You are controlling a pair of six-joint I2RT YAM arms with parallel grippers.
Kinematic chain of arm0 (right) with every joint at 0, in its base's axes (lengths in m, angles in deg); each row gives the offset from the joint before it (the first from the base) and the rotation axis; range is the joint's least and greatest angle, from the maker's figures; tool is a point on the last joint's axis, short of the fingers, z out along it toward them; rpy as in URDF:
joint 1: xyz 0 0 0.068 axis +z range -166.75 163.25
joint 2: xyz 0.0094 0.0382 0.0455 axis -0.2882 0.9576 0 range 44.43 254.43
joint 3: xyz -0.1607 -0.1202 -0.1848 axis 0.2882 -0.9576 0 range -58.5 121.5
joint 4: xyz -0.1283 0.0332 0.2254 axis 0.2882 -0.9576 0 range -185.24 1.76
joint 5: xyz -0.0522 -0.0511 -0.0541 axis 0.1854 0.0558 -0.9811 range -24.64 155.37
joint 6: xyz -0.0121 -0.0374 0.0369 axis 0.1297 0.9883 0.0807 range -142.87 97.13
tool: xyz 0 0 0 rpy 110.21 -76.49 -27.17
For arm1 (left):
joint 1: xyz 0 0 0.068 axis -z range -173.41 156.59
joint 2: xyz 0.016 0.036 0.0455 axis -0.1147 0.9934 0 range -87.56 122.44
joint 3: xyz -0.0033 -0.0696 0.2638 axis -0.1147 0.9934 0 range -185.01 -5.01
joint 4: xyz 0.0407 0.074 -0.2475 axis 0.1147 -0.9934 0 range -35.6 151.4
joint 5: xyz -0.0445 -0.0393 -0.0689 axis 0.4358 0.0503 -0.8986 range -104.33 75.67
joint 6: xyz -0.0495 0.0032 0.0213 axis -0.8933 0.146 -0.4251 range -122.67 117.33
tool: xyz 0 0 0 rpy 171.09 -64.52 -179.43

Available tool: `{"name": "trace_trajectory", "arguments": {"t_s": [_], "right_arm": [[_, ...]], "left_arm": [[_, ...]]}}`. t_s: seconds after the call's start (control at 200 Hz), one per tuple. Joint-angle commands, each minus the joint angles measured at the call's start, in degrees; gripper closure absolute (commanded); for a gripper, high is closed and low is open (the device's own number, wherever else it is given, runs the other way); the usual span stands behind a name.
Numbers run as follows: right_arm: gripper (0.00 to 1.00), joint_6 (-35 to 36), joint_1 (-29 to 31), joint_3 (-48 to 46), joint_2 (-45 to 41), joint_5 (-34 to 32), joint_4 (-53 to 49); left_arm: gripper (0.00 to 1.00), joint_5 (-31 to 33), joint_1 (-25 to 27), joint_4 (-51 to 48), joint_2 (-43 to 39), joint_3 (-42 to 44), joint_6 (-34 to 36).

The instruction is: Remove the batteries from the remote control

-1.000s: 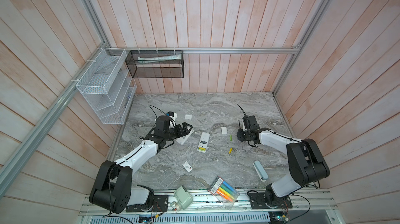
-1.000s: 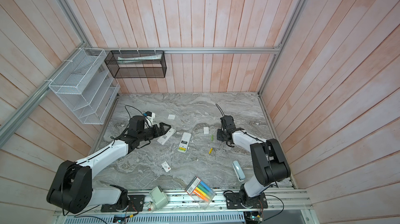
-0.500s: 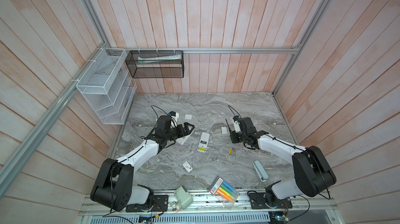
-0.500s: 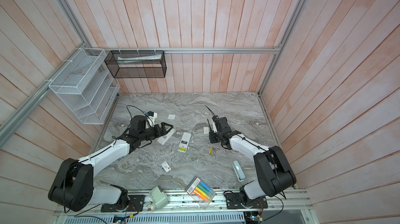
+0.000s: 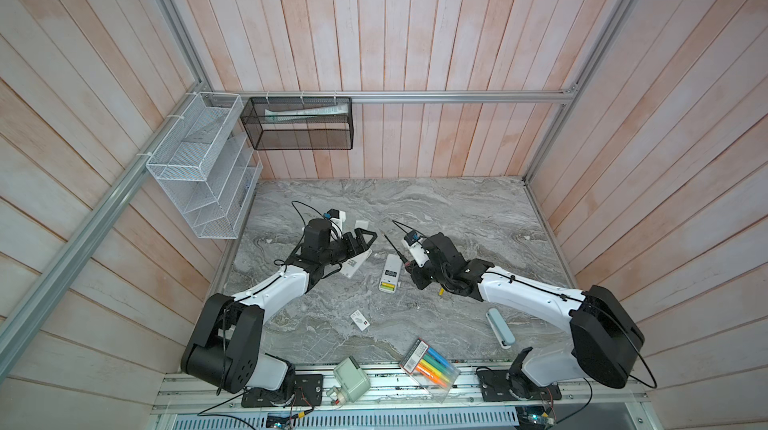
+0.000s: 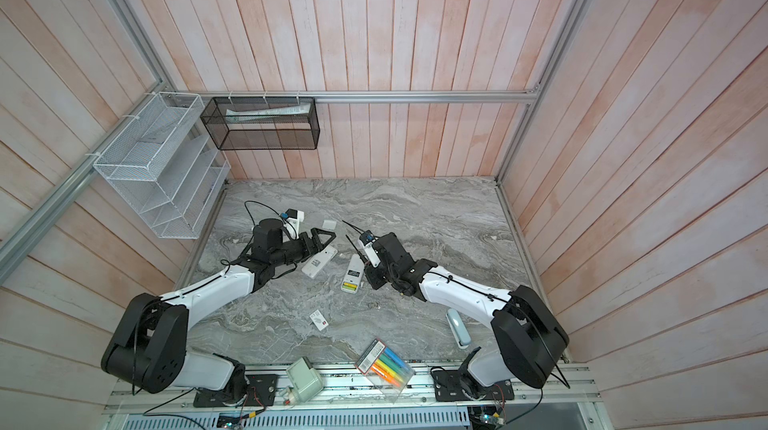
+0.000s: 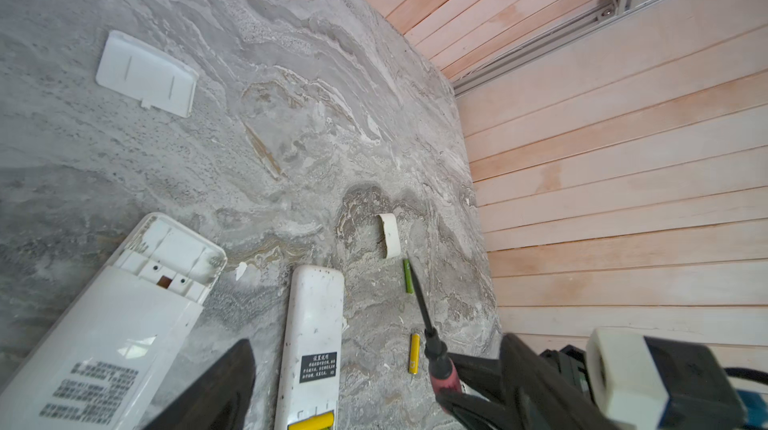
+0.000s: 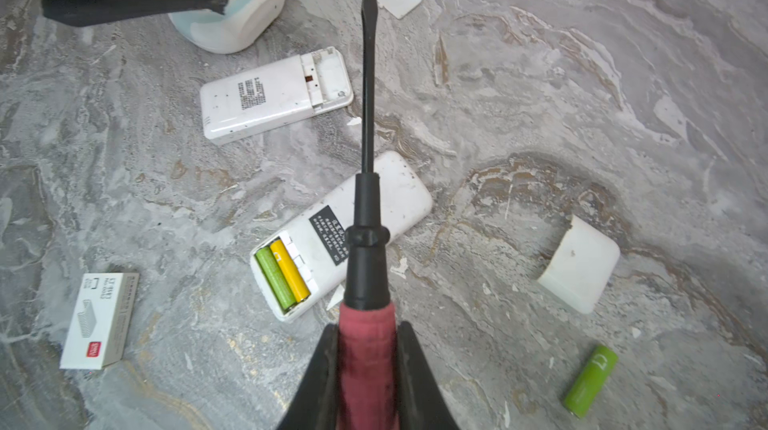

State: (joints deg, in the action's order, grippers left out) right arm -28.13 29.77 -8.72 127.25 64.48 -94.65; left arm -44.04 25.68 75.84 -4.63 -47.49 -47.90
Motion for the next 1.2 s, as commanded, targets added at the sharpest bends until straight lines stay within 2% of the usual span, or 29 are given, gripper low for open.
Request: {"name": "trace_trajectory", "arguments": {"t_s": [0.0, 0.275, 0.52, 0.625, 0.805, 0.995, 1.07, 1.195], "right_arm": [[1.00, 1.5, 2.2, 2.6, 0.5, -4.2, 0.6], [1.00, 1.6, 5.8, 5.6, 3.2, -5.3, 0.9], [1.00, 1.5, 6.5, 6.6, 3.9, -5.2, 0.8], [1.00, 1.6, 6.6, 6.7, 4.1, -5.5, 0.8], [1.00, 1.8, 6.8, 6.8, 4.2, -5.8, 1.0], [1.00, 2.5, 6.8, 6.6, 4.0, -6.4, 1.5], [1.00, 3.0, 6.8, 6.5, 4.1, -6.8, 1.6], [1.00, 3.9, 6.8, 5.8, 4.1, -7.8, 2.8]], "left_arm": [[0.12, -1.9, 0.2, 6.0, 1.2, 0.9, -3.2], [0.30, -2.7, 0.7, 9.1, 3.7, 1.0, -6.1], [0.58, -3.7, 1.1, 12.7, 5.6, 1.3, -8.4], [0.65, -3.9, 1.1, 13.0, 6.0, 1.3, -8.9], [0.81, -4.2, 1.2, 13.1, 6.5, 1.2, -9.0], [0.91, -4.5, 1.2, 12.7, 6.9, 1.4, -9.4], [1.00, -4.7, 1.2, 12.5, 6.9, 1.4, -9.8], [1.00, -4.8, 1.2, 11.9, 6.8, 1.5, -10.5]]}}
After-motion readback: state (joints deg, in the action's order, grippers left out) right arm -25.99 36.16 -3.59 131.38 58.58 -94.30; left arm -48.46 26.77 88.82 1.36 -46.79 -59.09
